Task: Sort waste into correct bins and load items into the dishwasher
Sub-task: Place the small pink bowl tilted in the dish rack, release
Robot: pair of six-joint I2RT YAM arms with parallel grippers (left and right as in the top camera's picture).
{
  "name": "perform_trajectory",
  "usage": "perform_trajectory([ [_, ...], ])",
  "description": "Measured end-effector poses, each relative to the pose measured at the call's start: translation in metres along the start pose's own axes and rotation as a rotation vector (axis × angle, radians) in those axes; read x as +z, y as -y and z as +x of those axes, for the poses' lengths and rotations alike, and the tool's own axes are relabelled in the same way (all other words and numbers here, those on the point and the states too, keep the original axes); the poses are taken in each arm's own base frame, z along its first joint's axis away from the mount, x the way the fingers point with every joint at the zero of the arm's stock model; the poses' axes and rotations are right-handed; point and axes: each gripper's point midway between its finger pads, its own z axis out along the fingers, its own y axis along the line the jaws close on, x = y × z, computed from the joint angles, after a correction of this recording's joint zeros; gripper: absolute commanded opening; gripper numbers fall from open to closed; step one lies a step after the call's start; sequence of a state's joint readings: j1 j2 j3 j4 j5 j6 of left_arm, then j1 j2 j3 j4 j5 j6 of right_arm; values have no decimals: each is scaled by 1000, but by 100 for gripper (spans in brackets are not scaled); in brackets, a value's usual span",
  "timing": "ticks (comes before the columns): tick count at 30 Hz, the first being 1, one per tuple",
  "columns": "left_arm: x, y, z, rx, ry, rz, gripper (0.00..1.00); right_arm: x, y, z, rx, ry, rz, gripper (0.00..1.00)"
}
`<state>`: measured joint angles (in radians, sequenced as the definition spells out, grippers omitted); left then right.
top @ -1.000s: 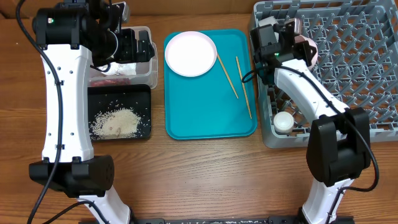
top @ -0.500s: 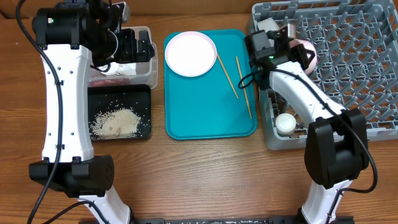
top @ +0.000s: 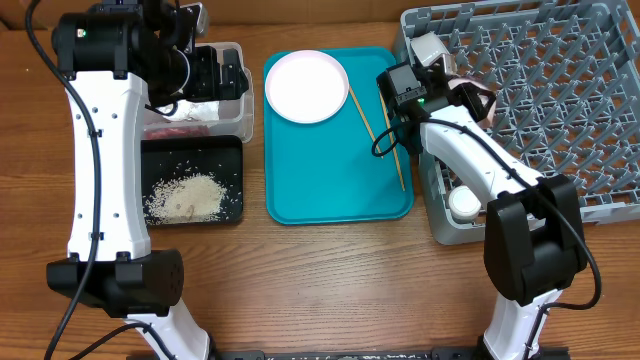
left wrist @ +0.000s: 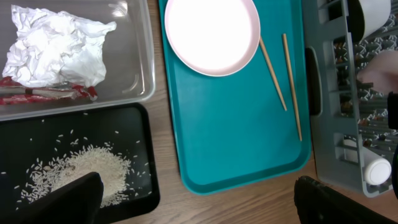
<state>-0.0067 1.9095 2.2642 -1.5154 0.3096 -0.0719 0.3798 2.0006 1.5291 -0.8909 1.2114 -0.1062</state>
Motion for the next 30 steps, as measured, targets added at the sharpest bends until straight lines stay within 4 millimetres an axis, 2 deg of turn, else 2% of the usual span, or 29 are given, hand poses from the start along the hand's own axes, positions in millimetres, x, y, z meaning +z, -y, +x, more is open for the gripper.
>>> perform_trajectory([
  [4, 0, 0, 0, 0, 0, 0, 100, -8, -5, -4, -7, 21, -13, 52],
  [9, 0, 0, 0, 0, 0, 0, 100, -23, -11, -9, -18, 57, -28, 75],
  [13, 0, 0, 0, 0, 0, 0, 100, -33, -1, -14, 25, 87, -42, 94],
  [15, 0, 0, 0, 0, 0, 0, 100, -36, 7, -17, 64, 102, -49, 100],
  [21, 0, 0, 0, 0, 0, 0, 100, -54, 29, -33, 222, 186, -160, 100],
  [27, 0, 0, 0, 0, 0, 0, 100, -86, 16, -51, 291, 298, -474, 100],
  [30, 0, 0, 0, 0, 0, 0, 100, -105, -2, -60, 289, 347, -647, 100],
])
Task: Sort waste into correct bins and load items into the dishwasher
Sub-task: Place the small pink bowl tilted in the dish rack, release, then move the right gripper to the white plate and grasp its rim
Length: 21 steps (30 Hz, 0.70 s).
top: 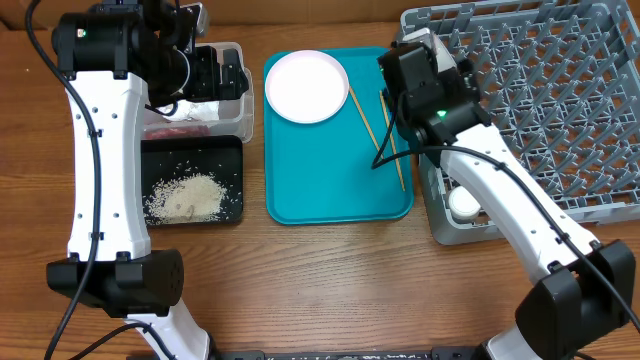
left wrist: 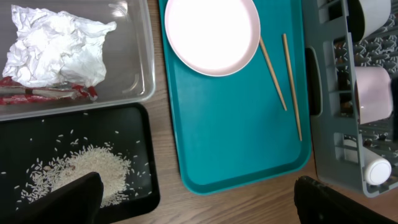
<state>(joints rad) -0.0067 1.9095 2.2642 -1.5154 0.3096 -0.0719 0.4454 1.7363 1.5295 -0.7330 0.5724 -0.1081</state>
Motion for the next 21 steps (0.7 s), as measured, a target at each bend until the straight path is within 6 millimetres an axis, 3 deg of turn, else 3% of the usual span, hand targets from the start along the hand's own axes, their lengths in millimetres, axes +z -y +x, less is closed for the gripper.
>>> perform_trajectory([
  [4, 0, 0, 0, 0, 0, 0, 100, -10, -58, -9, 12, 40, -344, 100],
  [8, 0, 0, 0, 0, 0, 0, 100, -40, -106, -35, 49, 144, -679, 100],
  [12, 0, 0, 0, 0, 0, 0, 100, -54, -116, -58, 243, 170, -786, 100],
  [17, 0, 0, 0, 0, 0, 0, 100, -17, -107, -38, 674, -50, -637, 100],
  [21, 0, 0, 0, 0, 0, 0, 100, 19, -123, -16, 862, -190, -576, 98],
])
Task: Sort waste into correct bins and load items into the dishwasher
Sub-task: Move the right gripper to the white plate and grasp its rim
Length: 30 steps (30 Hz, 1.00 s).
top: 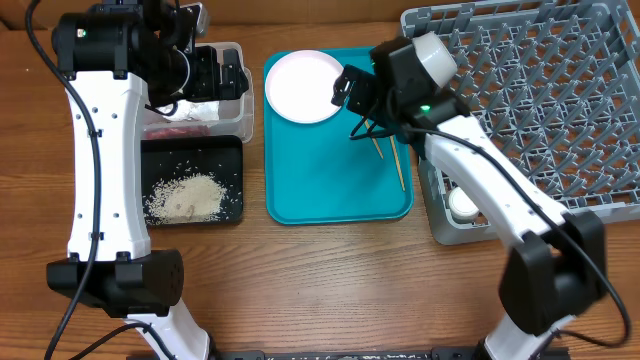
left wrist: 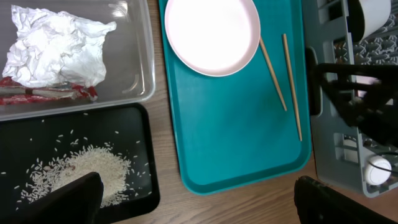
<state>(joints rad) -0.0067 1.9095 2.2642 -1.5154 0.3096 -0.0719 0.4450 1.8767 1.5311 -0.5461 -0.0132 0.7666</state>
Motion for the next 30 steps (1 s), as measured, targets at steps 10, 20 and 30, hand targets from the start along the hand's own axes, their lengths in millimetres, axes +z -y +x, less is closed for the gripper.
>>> perform_trajectory([
  [10, 0, 0, 0, 0, 0, 0, 100, 34, -13, -13, 154, 64, -81, 76],
  [20, 0, 0, 0, 0, 0, 0, 100, 112, 22, 15, 237, 18, -15, 70],
  [30, 0, 0, 0, 0, 0, 0, 100, 141, 33, 25, 251, 2, 2, 50],
])
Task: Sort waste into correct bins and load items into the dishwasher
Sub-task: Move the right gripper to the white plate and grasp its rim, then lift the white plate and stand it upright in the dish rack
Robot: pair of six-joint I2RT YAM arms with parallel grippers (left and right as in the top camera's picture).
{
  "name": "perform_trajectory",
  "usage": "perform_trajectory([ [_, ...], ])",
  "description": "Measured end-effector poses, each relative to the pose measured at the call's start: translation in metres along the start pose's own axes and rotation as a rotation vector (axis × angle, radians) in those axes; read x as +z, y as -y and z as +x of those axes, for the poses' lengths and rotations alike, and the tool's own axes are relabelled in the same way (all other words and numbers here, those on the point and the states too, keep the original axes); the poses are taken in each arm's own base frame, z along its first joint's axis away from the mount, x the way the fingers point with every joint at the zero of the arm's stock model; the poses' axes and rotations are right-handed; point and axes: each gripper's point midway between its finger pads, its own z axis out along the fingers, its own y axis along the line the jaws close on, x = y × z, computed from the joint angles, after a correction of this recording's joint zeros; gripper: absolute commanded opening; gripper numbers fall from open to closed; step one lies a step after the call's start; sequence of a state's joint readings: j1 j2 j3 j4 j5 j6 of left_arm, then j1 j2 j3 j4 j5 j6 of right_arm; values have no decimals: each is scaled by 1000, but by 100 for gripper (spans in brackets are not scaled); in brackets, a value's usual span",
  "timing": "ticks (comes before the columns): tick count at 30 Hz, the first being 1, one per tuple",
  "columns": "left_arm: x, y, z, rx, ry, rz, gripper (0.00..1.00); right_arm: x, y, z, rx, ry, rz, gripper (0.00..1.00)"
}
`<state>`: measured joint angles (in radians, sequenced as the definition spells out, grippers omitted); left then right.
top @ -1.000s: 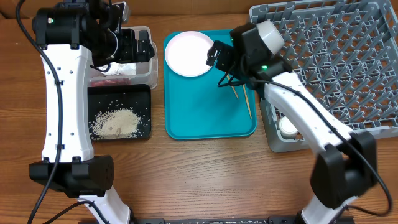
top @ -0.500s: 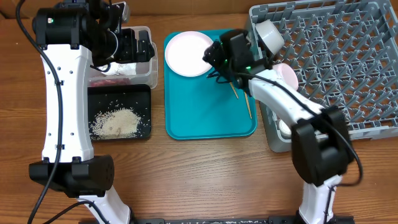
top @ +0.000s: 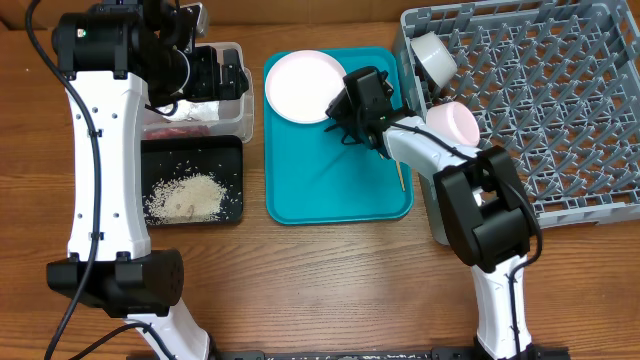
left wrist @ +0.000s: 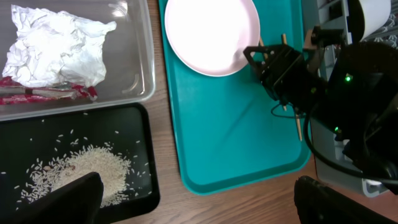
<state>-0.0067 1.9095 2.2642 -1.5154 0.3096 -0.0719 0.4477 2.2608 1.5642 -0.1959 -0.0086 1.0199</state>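
My right gripper (top: 343, 105) hangs low over the teal tray (top: 330, 190), at the right rim of the white plate (top: 305, 85), on top of the chopsticks (top: 402, 180). Its fingers look apart with nothing held. In the left wrist view the right gripper (left wrist: 264, 62) hides most of the chopsticks (left wrist: 297, 127). A pink cup (top: 452, 122) and a white bowl (top: 430, 50) sit in the grey dish rack (top: 540, 100). My left gripper (left wrist: 199, 199) is open and empty, high over the bins.
A clear bin (left wrist: 140, 74) holds crumpled white paper (left wrist: 56, 43) and a red wrapper. A black tray (left wrist: 143, 180) holds spilled rice (left wrist: 81, 168). The rack's cutlery basket (left wrist: 348, 162) stands just right of the teal tray. Bare wood table lies in front.
My right gripper has moved a little left and lower over the tray, now at the plate's right rim on the chopsticks. The left arm has not moved.
My right gripper was at the rack's near-left corner with the pink cup. Then the cup stood in the rack, let go. Then the gripper was open above the chopsticks on the tray, and now it is down at them beside the plate.
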Motion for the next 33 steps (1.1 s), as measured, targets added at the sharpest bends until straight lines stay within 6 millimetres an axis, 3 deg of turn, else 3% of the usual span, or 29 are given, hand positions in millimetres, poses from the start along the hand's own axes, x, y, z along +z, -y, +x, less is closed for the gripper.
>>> perform_trajectory([
  [7, 0, 0, 0, 0, 0, 0, 100, 5, 7, 4, -4, -28, 46, 9],
  [9, 0, 0, 0, 0, 0, 0, 100, 2, 12, 7, 0, -49, 87, 4],
  [22, 0, 0, 0, 0, 0, 0, 100, -26, 28, 16, -130, -177, 284, 4],
  [27, 0, 0, 0, 0, 0, 0, 100, -55, 2, 3, -296, -220, 295, 4],
  [31, 0, 0, 0, 0, 0, 0, 100, -89, -31, -14, -518, -232, 253, 4],
  [33, 0, 0, 0, 0, 0, 0, 100, -108, -38, -20, -612, -246, 258, 4],
])
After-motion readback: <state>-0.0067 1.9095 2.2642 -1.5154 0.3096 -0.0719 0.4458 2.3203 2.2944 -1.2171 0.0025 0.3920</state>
